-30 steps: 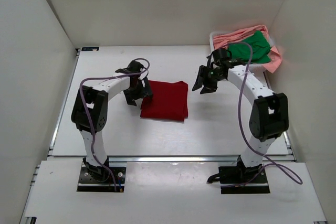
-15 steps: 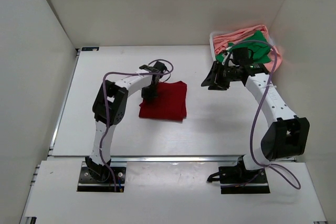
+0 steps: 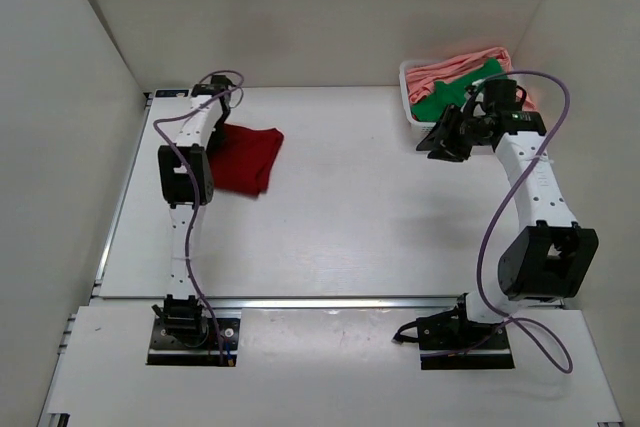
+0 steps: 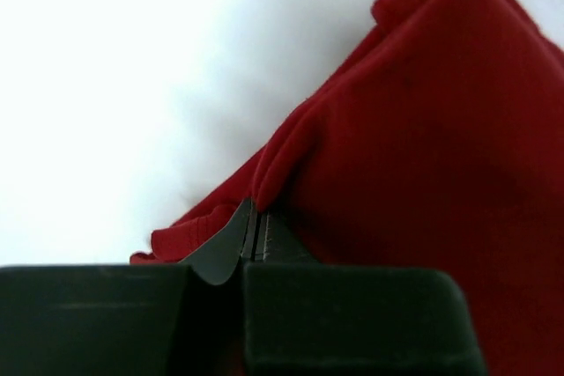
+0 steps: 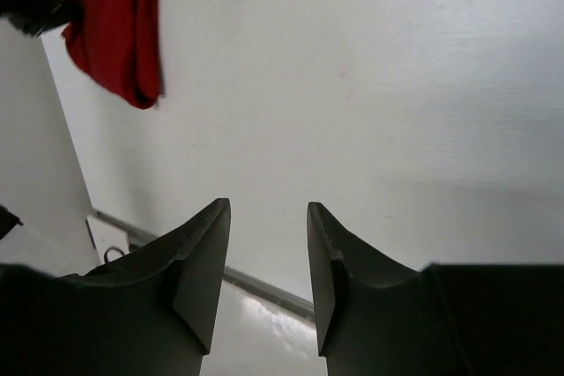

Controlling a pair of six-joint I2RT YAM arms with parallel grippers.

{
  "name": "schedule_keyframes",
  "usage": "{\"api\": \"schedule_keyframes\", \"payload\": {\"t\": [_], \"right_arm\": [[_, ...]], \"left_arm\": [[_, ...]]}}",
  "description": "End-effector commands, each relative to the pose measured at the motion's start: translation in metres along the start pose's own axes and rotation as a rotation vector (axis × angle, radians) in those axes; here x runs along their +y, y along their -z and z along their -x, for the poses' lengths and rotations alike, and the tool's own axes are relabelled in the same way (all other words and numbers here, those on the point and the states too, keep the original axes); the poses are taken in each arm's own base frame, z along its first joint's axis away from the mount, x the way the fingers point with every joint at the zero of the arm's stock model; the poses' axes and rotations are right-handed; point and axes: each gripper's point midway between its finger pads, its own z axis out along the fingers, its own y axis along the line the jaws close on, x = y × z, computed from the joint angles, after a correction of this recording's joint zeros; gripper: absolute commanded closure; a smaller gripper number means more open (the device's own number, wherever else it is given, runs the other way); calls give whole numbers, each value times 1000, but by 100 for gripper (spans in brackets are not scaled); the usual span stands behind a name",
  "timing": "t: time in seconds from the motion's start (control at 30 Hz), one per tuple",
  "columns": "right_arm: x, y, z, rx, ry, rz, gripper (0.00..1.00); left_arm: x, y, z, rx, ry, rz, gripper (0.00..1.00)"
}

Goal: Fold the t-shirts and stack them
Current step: Put the neatly folded tshirt into the corner of the board with the left arm

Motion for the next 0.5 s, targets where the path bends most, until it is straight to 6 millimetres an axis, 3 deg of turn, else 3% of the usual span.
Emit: {"api": "schedule_keyframes", "payload": {"t": [0.0,0.07,0.17,0.3,0.43,0.47], "right_arm": [[-1,12,24,-82,29,-47,63],[-1,8,21,-72,43,-65,63],[0,0,17,-33,30,-79,63],[-2,-15,28,-5,2,-86,64],[10,-26,23,9,-5,8,65],[0,-22,19,-5,-60,19,64]], "left_arm": [[32,-11,40,-55,81,-4,100],[43,-29,58,-78,159,-24,100],[45,-39,87,-155,236,-83,100],[45,-51,113,-242,312,-136,100],[53,-68,136,-278,458,-203,100],[60,-77,138,-275,489,-217,100]]}}
